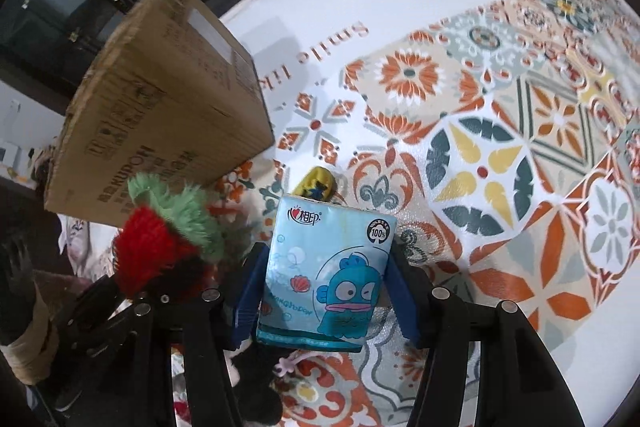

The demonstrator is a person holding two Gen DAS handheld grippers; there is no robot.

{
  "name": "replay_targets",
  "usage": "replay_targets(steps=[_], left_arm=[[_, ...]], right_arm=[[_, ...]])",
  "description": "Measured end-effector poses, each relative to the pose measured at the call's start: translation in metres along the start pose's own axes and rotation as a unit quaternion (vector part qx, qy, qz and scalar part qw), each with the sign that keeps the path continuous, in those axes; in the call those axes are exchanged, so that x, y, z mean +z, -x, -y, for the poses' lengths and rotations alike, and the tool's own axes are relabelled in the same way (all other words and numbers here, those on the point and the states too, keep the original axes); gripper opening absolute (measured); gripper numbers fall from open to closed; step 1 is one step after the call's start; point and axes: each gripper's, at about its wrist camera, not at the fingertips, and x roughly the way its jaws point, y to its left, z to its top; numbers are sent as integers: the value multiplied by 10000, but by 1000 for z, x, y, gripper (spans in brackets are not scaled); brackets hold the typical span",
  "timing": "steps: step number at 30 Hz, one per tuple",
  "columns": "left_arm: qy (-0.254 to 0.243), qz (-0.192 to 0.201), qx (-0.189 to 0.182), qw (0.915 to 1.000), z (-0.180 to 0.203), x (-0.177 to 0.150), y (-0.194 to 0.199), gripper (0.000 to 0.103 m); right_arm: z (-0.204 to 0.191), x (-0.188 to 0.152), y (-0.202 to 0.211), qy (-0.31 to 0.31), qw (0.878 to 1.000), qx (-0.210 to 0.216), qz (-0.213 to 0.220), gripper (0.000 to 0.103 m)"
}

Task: Organize soft objects
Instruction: 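Carry the red pompom with left tool while right tool carries the tissue pack to the box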

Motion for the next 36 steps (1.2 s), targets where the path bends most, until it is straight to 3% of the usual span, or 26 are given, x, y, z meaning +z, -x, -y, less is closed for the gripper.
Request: replay_targets(steps=[18,36], left_arm=[[431,982,442,9932,-11,-19,87,37],[580,1998,841,9745,-22,-22,173,37]], right_arm=[[-50,-7,66,1045,9912,68,812,58],[-102,-8,120,1770,9715,530,1483,58]])
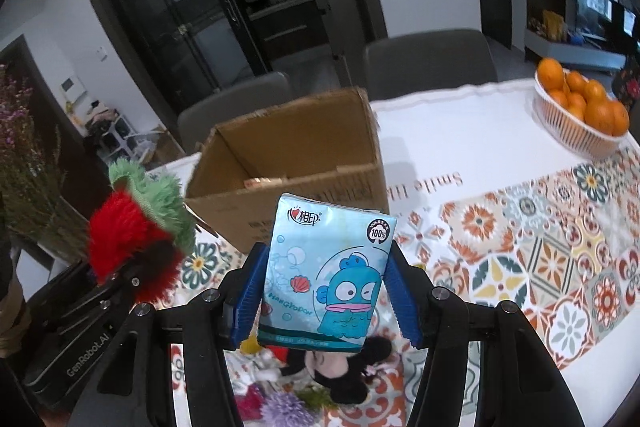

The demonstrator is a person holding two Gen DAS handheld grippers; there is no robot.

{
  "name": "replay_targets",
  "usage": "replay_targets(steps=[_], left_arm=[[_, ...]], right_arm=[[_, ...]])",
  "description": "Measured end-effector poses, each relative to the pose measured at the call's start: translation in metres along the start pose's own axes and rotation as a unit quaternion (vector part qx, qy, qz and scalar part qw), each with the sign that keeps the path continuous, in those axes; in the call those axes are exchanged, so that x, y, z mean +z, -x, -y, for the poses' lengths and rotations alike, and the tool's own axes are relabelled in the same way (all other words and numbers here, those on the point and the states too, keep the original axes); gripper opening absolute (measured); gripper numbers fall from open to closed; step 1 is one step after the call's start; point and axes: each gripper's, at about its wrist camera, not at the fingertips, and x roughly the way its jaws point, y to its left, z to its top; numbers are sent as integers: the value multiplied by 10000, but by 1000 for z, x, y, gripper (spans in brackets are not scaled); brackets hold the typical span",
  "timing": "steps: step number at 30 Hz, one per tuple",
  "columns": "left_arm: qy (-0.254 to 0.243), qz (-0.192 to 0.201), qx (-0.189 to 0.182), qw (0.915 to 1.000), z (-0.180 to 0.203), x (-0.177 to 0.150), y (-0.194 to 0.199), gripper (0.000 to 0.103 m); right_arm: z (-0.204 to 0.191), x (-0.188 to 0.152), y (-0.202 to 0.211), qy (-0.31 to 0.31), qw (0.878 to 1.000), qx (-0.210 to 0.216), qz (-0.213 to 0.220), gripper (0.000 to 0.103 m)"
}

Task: Organize soft objects
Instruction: 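Carry the red pompom with left tool while right tool carries the tissue pack to the box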

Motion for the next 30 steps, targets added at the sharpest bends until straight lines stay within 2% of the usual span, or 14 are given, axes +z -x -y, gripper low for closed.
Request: replay_targets(steps=[9,18,25,30], left_arm=[[-93,380,87,9992,-3,19,21,37],[-254,581,187,9978,-1,42,23,37],[-311,560,192,9978,-4,62,9,37],[-233,369,68,9990,-9,77,-9,37]], right_arm=[[-13,27,11,259,9991,131,305,58],[-22,53,7,587,9970,156,489,58],[-26,75,-4,721,9961,164,488,58],[-28,90,-18,797,9960,180,353,58]])
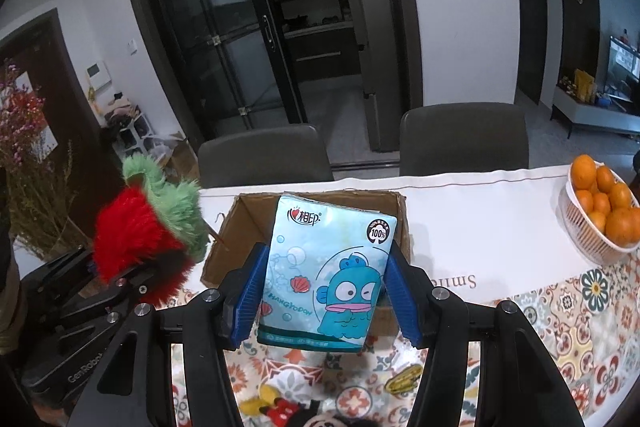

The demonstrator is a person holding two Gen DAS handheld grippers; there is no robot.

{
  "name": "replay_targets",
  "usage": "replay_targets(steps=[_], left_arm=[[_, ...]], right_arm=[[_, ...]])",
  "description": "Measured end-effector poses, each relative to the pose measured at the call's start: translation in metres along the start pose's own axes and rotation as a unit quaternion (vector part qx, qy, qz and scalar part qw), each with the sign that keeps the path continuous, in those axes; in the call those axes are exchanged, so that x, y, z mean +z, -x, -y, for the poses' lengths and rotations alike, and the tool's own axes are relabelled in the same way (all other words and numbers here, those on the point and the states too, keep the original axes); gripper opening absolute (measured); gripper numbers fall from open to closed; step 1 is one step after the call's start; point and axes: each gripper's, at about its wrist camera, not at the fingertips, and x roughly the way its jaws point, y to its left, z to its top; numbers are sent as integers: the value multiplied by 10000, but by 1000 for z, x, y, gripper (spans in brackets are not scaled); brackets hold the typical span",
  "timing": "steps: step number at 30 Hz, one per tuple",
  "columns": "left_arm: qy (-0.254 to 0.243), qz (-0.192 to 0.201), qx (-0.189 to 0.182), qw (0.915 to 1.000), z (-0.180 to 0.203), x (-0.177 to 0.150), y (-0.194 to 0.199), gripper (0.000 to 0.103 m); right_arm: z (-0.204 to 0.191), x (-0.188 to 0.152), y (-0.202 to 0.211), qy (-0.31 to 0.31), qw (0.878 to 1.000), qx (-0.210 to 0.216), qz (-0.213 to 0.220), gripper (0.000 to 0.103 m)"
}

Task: Organize soft objects
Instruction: 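Carry the red pompom with left tool while right tool carries the tissue pack to the box, then open left tool over the box while right tool releases the tissue pack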

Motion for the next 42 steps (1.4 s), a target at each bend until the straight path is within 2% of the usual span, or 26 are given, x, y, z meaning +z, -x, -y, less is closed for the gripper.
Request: replay_targets(steps=[10,17,24,26,28,29,35,42], left_arm=[[238,-647,-190,9974,-10,19,-54,38],[261,-971,23,9949,-18,23,-85,38],[31,-1285,190,9915,-19,23,-108,41],[-4,-1319,220,9910,-19,25,-114,45],[1,-1309,283,9910,-20,25,-116,59],[16,-1292,313,9911,-20,24,-117,62],[-58,-1220,507,9912,-22,21,-109,64],[-64,-1050,699,9920,-19,16,-76,67]], right_arm=[[7,19,-42,22,9988,-54,-480,58],[14,27,-71,42,9961,-170,-863,58],[17,29,-98,-87,9925,-85,-1216,58],[19,29,-104,-131,9910,-59,-1330,60],[18,29,-106,-110,9901,-145,-1391,64],[16,28,-104,-68,9907,-181,-1350,68],[17,26,-92,-83,9924,-361,-1172,68],[11,19,-64,90,9941,-435,-993,68]])
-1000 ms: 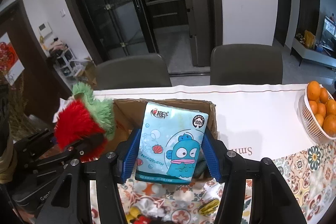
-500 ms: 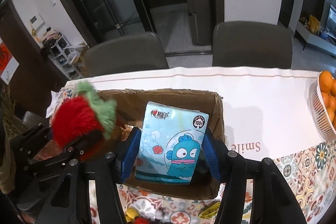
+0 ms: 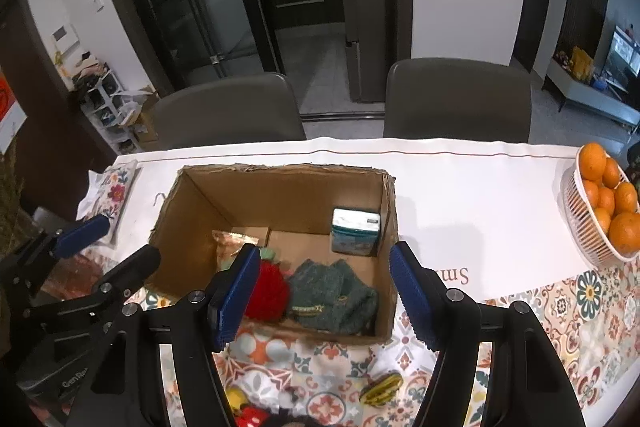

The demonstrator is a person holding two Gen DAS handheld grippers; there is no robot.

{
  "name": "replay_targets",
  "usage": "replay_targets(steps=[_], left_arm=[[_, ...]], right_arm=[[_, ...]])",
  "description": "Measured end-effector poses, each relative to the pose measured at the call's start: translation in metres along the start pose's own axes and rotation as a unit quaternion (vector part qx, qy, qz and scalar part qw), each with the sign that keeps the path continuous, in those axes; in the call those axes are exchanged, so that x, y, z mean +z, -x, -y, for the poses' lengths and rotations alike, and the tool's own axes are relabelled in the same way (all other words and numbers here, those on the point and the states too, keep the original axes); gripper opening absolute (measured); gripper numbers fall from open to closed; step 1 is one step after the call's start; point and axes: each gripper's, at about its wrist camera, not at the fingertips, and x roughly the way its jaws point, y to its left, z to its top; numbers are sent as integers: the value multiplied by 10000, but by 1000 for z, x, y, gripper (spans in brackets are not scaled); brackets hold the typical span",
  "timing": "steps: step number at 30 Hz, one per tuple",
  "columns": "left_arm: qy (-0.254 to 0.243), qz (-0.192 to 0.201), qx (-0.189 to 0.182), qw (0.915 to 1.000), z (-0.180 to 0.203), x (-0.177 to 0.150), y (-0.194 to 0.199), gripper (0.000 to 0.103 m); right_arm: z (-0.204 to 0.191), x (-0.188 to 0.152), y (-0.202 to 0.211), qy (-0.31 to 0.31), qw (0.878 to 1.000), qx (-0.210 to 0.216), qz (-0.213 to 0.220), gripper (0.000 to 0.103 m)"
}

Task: Organize soft objects
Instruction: 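Open left tool over the box while right tool releases the tissue pack, then move both tools back toward the Mickey plush and pink pouch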

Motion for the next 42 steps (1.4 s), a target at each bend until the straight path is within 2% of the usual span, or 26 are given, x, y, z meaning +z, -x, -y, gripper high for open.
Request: replay_targets(steps=[10,14,21,28,35,42], left_arm=[[33,60,166,9998,2,-27,45,69],[49,113,120,9999,-2,-39,62,70],[-100,84,100,9999,-3,-63,85,71],[-256,-26,106,9996,-7,-86,101,71],[-234,-48,-9,9997,-13,-112,119,72],[-103,-140,62,9998,-17,-138,134,73]], right_arm=[[-21,-26,40,513,9985,-5,178,68],[-31,-37,52,639,9978,99,152,68],[-46,-56,63,817,9963,251,-104,68],[-57,-72,74,992,9947,166,-227,68],[-70,-96,86,1078,9938,91,-270,68],[-79,-112,89,1263,9910,239,-363,68]])
